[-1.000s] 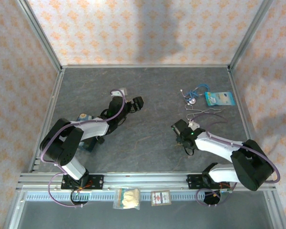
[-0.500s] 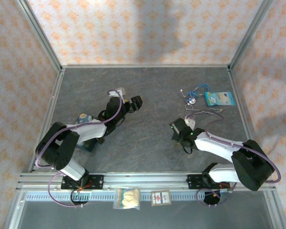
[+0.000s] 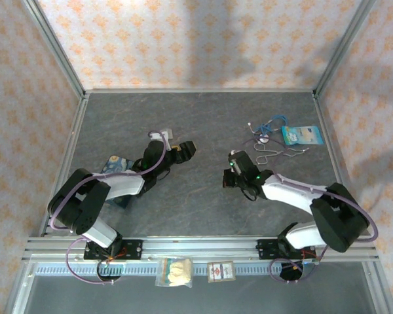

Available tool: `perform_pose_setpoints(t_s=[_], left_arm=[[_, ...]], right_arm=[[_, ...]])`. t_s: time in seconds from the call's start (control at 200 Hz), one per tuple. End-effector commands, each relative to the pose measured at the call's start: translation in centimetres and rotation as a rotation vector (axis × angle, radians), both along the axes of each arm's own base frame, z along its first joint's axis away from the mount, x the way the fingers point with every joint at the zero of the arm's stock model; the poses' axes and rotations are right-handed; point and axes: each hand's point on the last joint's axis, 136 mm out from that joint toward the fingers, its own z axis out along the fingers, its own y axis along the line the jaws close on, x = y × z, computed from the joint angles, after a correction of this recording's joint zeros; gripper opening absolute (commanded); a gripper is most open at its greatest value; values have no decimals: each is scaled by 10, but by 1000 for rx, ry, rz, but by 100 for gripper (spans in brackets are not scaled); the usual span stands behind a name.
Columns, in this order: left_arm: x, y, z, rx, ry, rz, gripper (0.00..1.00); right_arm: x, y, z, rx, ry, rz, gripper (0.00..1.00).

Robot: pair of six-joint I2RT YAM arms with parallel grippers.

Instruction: Unlock a padlock with a key

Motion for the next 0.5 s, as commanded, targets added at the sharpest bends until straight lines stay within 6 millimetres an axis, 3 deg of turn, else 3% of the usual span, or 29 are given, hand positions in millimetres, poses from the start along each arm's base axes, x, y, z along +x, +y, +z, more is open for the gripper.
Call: perform_pose_setpoints(t_s=[0.0,0.08,0.28,0.495], left_arm=[[-1,1,18,-33,-40,9,90],[1,4,17,-26,-36,27,90],[-1,-6,23,-53,-58,-28,88],[-25,-43,47,-117,-154,-303,72]], right_arm=[[11,0,1,-62,-25,5,0],[17,-5,-4,-99,-17,-35,0],[20,8,8,-29,-42,7,0],[25,31,63,234,-62,206,0]])
